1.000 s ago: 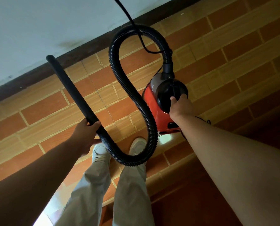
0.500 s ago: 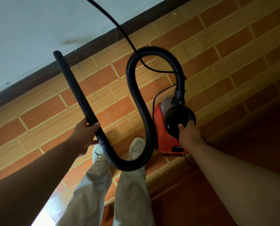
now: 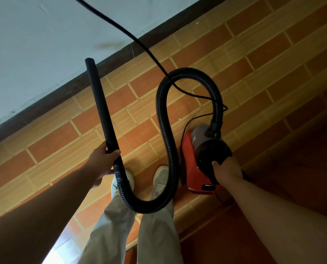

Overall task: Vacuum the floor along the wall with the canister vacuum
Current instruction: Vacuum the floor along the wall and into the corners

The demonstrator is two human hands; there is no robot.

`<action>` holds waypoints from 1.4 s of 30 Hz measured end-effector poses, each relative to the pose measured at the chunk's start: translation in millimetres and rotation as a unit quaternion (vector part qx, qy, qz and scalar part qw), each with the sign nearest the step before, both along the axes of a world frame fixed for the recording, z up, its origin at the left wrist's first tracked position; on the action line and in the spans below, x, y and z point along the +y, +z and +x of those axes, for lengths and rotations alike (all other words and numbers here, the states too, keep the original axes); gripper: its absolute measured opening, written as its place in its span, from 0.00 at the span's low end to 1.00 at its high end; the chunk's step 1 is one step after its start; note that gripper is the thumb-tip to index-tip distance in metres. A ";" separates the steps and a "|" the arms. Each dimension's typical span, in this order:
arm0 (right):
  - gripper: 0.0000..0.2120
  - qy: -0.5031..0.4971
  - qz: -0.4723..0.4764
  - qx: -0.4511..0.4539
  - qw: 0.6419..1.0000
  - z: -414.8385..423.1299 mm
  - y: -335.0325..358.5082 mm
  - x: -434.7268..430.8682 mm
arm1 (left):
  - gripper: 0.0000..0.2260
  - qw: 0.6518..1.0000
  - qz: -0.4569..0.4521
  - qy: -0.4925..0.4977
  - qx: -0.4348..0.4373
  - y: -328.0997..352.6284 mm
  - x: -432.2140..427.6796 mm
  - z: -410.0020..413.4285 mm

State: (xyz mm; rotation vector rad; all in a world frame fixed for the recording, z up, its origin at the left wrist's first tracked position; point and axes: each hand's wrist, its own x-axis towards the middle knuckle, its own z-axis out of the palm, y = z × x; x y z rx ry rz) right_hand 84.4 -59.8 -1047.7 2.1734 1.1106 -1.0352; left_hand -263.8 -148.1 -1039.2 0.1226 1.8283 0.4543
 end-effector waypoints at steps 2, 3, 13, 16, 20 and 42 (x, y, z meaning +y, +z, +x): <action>0.32 -0.008 0.019 -0.004 1.000 -8.8 10.7 16.4 | 0.15 1.000 0.001 -0.013 0.004 5.1 7.8 -3.2; 0.32 0.013 0.034 -0.012 0.999 -14.2 16.2 25.6 | 0.16 1.000 0.002 -0.019 0.006 8.1 11.6 -4.9; 0.11 0.200 0.200 0.206 0.937 -117.8 65.6 70.0 | 0.20 0.999 0.030 0.017 0.030 48.5 7.4 -7.6; 0.15 0.191 0.148 0.284 0.928 -154.6 80.0 55.4 | 0.18 0.997 0.042 0.056 0.028 62.9 -11.3 -0.7; 0.17 0.198 0.153 0.329 0.910 -196.6 95.0 34.2 | 0.13 0.994 0.053 0.095 0.034 79.1 -36.4 11.9; 0.24 0.230 0.186 0.119 0.948 -163.8 58.8 156.1 | 0.16 0.992 0.090 0.079 -0.028 60.2 -53.0 12.6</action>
